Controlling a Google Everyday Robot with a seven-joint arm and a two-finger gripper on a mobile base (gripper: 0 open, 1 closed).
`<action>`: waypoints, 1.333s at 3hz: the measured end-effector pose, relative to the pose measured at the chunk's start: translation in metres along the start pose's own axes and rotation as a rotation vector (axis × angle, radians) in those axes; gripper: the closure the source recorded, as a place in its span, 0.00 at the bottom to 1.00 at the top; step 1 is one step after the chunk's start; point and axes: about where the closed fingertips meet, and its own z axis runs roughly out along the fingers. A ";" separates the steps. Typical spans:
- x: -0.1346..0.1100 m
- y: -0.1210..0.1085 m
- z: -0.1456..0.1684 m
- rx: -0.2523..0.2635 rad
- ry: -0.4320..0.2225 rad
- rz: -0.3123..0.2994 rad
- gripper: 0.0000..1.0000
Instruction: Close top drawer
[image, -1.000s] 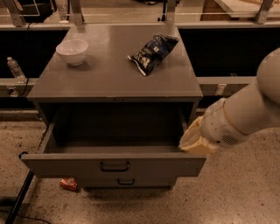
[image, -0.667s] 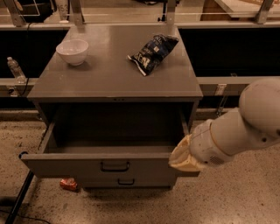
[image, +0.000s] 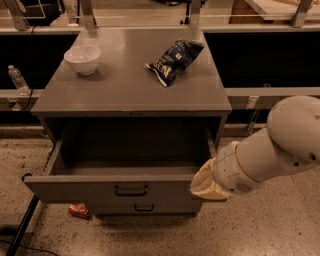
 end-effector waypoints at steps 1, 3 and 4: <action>0.009 0.007 0.031 -0.015 -0.019 0.005 1.00; 0.039 0.013 0.124 0.021 -0.005 -0.058 1.00; 0.044 0.008 0.147 0.051 -0.008 -0.108 1.00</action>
Offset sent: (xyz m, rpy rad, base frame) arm 0.0045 0.0301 -0.1438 0.0122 -0.0610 0.0001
